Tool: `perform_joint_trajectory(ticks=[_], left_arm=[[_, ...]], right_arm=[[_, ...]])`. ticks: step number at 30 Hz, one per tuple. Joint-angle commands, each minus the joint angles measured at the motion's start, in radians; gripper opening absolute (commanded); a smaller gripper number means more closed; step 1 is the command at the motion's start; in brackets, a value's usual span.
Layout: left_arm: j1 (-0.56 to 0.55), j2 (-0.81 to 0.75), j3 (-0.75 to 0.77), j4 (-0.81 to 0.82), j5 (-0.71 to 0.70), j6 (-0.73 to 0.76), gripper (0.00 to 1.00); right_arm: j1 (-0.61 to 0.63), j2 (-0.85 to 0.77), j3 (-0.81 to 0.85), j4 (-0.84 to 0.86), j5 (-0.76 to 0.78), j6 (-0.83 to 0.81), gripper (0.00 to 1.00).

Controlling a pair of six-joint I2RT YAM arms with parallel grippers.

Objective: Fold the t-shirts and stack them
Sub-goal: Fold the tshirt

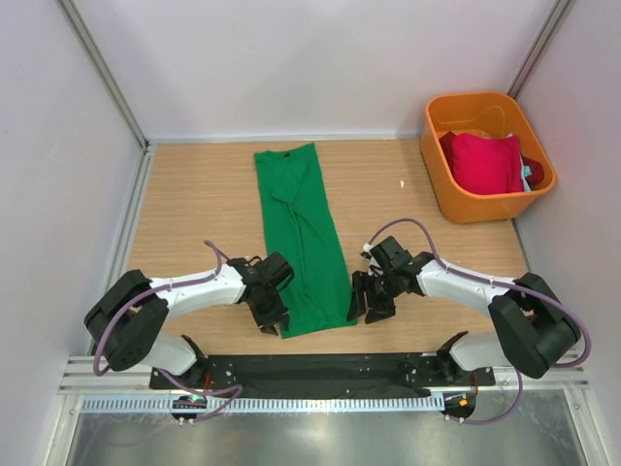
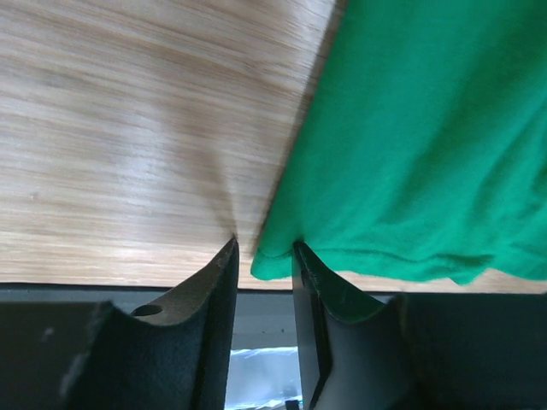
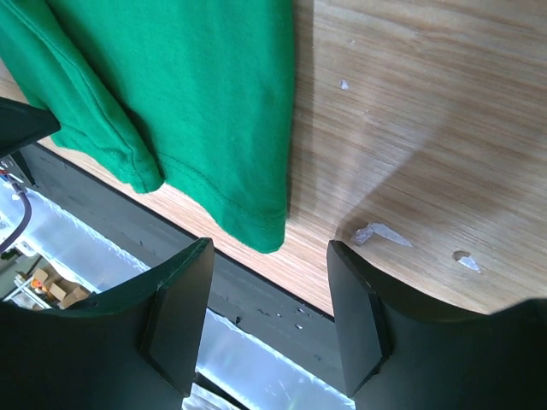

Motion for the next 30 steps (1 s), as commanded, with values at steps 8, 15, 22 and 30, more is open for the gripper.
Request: perform_joint_trajectory(ticks=[8, 15, 22, 30], left_arm=[[-0.005, -0.002, -0.029, 0.036, 0.003, -0.004, 0.22], [0.003, -0.083, -0.097, 0.045, -0.016, -0.046, 0.0], [0.005, -0.137, -0.143, 0.04, -0.023, -0.053, 0.0], [0.017, -0.264, -0.221, 0.013, -0.031, -0.073, 0.0]], right_arm=[[-0.007, 0.07, -0.011, 0.095, -0.038, 0.031, 0.54], [-0.007, 0.072, -0.02, 0.086, -0.011, 0.029, 0.37], [-0.01, 0.056, -0.111, 0.117, -0.021, 0.04, 0.01], [-0.009, 0.015, -0.175, 0.149, -0.026, 0.061, 0.01]])
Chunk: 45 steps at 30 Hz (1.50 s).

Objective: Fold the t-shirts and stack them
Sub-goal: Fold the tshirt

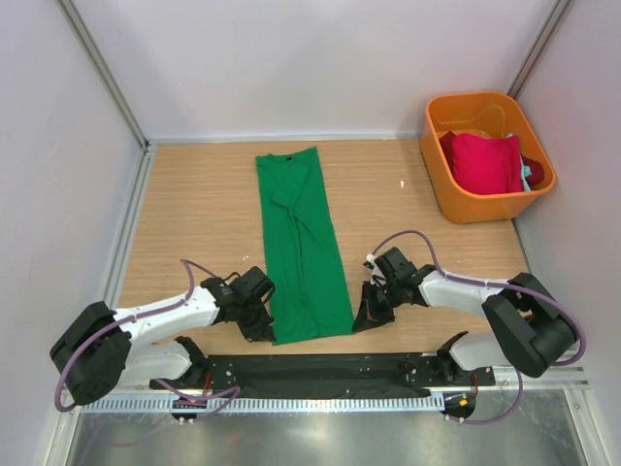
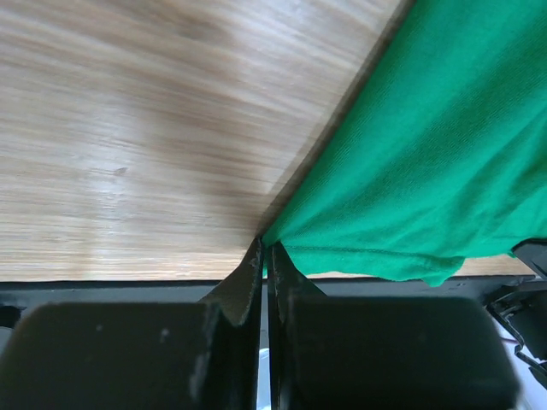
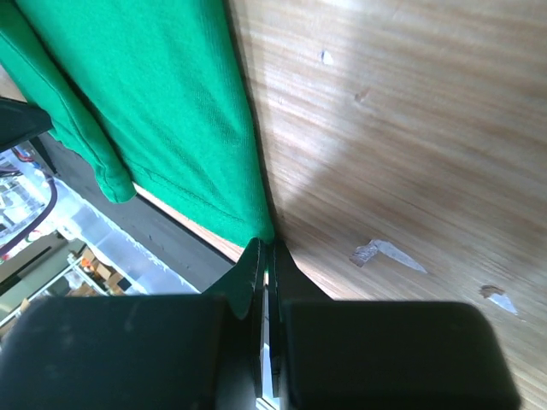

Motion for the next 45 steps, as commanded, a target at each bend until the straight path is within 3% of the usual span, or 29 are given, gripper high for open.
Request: perform_joint_trajectory(ticks=[1, 10, 21, 29, 33, 37, 40, 45], left_arm=[[0.007, -0.055, -0.041, -0.044, -0.027, -0.016, 0.0], [0.011, -0.067, -0.043, -0.039, -0.003, 0.044, 0.0], [0.011, -0.256, -0.153, -0.021, -0.002, 0.018, 0.0], [0.011, -0.35, -0.138, -0.059, -0.006, 0.045, 0.0], [0.016, -0.399, -0.037, -0.131, -0.057, 0.032, 0.0], [0.096, -0.371, 0.064, -0.151, -0.074, 0.097, 0.0], [0.244, -0.275, 0.143, -0.136, 0.004, 0.174, 0.0], [0.488, 0.025, 0.307, -0.056, 0.113, 0.332, 0.0]], right_arm=[[0.003, -0.002, -0.05, -0.017, 0.06, 0.001, 0.01], [0.003, -0.004, -0.089, 0.06, 0.017, 0.034, 0.01], [0.004, -0.077, -0.181, 0.099, 0.009, 0.073, 0.01], [0.012, -0.163, -0.162, 0.054, 0.006, 0.102, 0.01], [0.007, -0.235, -0.051, -0.058, 0.053, 0.097, 0.01], [-0.033, -0.165, 0.121, -0.091, 0.059, 0.079, 0.01], [-0.074, -0.024, 0.301, -0.152, 0.069, 0.005, 0.01], [-0.149, 0.198, 0.621, -0.265, 0.083, -0.108, 0.01]])
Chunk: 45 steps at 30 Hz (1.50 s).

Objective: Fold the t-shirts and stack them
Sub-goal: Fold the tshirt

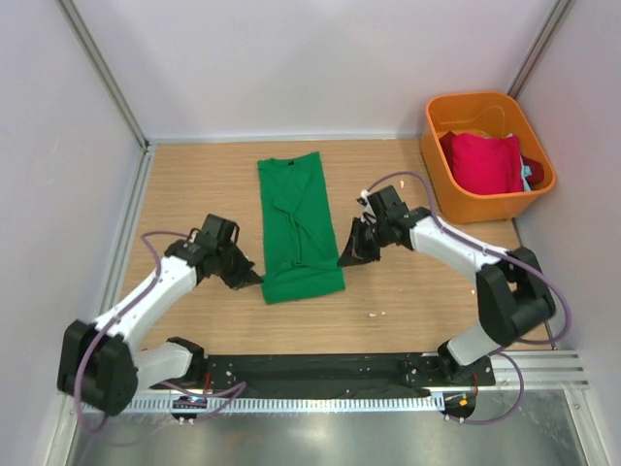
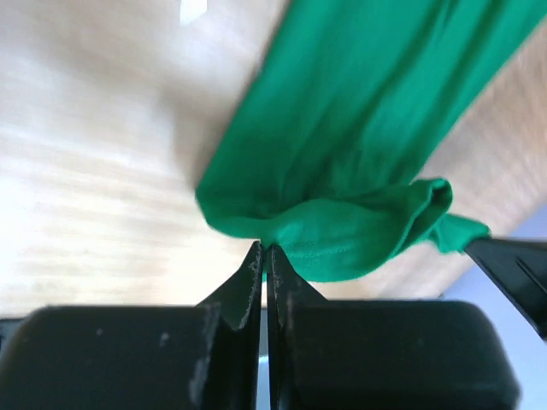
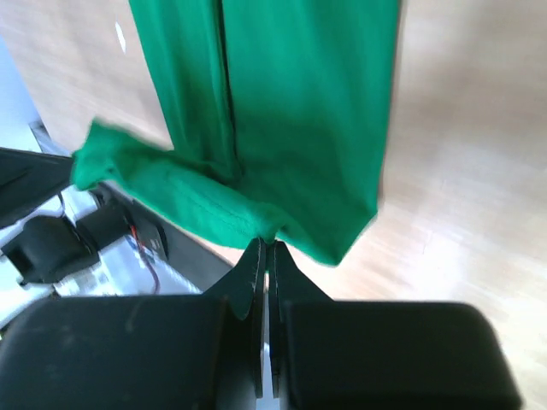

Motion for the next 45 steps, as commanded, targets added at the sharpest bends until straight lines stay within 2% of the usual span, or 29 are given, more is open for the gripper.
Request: perform_joint_trajectory(ticks=[1, 6, 12, 26, 34, 41, 44, 45], left_arm=[[0.107, 0.179, 0.124, 0.04, 0.097, 0.154, 0.0], [0.18, 0.396, 0.332, 0.062, 0.134, 0.245, 0.0], [0.221, 0.578, 0.471, 0.085, 0.203, 0.271, 0.0], [0.255, 0.804, 0.69, 0.063, 0.261, 0.34, 0.0], [0.262, 0.842, 0.721, 0.039, 0.236, 0.34, 0.0], [0.276, 0.917, 0.756, 0.016, 0.192, 0.341, 0.01], [0.284, 0.945, 0.797, 0.005, 0.152, 0.358, 0.13], [0.284, 0.95, 0.81, 0.006, 0.146, 0.367, 0.21]], right_arm=[[-0.054, 0.148, 0.205, -0.127, 0.029, -0.128, 0.01], [-0.112, 0.354, 0.496, -0.203, 0.011, -0.183, 0.01], [-0.137, 0.535, 0.695, -0.24, -0.054, -0.206, 0.01], [-0.169, 0.669, 0.859, -0.279, -0.11, -0.233, 0.01], [-0.181, 0.675, 0.868, -0.266, -0.135, -0.231, 0.01], [-0.195, 0.764, 0.934, -0.22, -0.169, -0.226, 0.02], [-0.207, 0.801, 0.96, -0.171, -0.161, -0.204, 0.08], [-0.212, 0.828, 0.979, -0.171, -0.164, -0.197, 0.08]])
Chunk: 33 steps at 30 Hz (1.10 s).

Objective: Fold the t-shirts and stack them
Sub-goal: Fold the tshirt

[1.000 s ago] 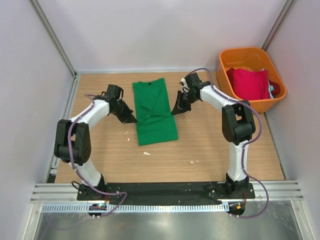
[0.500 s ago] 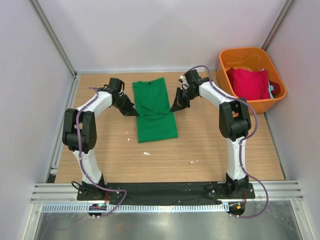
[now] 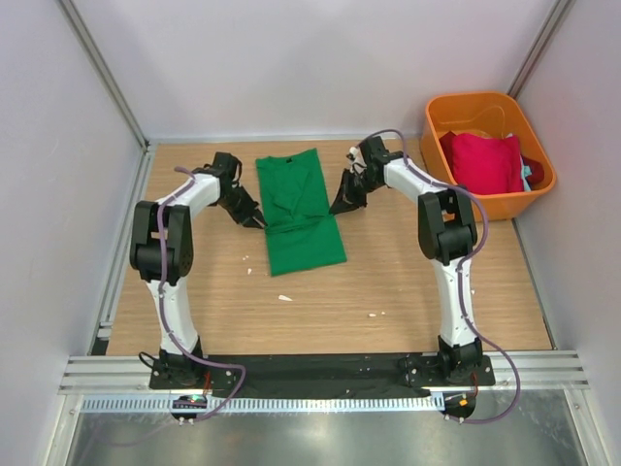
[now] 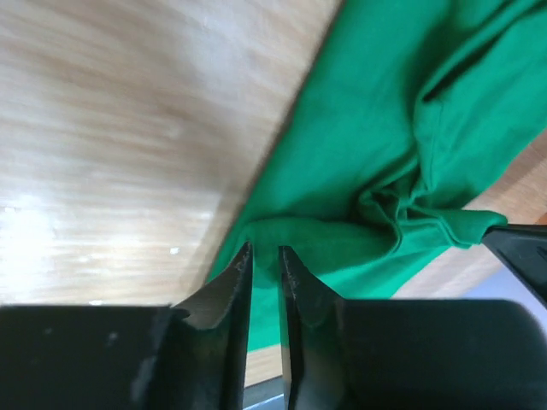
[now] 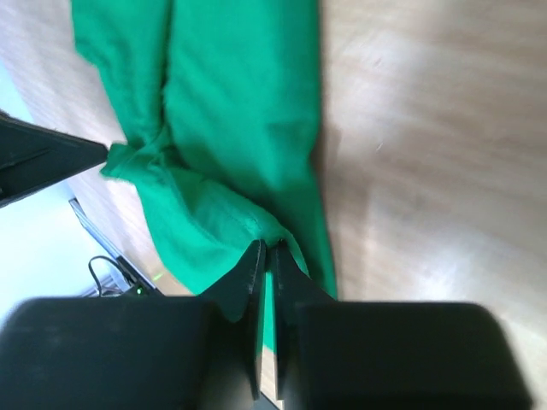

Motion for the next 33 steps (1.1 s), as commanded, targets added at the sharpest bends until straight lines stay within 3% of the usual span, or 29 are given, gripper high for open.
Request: perform_joint_trajectory(ticks=[1, 4, 7, 10, 13, 17, 20, 24, 33], left_arm=[[0.013, 0.017, 0.096, -0.024, -0.047, 0.049, 0.25], [0.013, 0.0, 0.156, -0.067, -0.084, 0.088, 0.45], [0.012, -0.079, 0.164, -0.086, -0.115, 0.126, 0.49], [-0.002, -0.176, 0.094, -0.062, -0.101, 0.137, 0.45], [-0.053, -0.239, -0.016, 0.018, -0.012, 0.12, 0.29], [-0.139, -0.288, -0.18, 0.2, 0.003, 0.033, 0.27], [-0.182, -0.279, -0.26, 0.333, -0.001, -0.041, 0.22], [-0.197, -0.259, -0.29, 0.354, -0.04, -0.067, 0.19], [-0.197, -0.371, -0.376, 0.33, -0.146, -0.073, 0.17]], right_arm=[[-0.023, 0.034, 0.105, 0.048, -0.015, 0.011, 0.15], [-0.03, 0.054, 0.184, -0.027, 0.032, -0.043, 0.33], [-0.031, 0.013, 0.248, -0.119, 0.08, -0.085, 0.45], [-0.005, -0.07, 0.175, -0.113, 0.133, -0.102, 0.51], [0.073, -0.158, 0.063, -0.087, 0.222, -0.107, 0.51], [0.22, -0.248, -0.115, 0.031, 0.505, -0.047, 0.44], [0.318, -0.244, -0.138, 0.056, 0.659, 0.016, 0.38], [0.381, -0.201, -0.124, 0.07, 0.759, 0.036, 0.38], [0.389, -0.109, -0.057, 0.1, 0.791, -0.019, 0.38]])
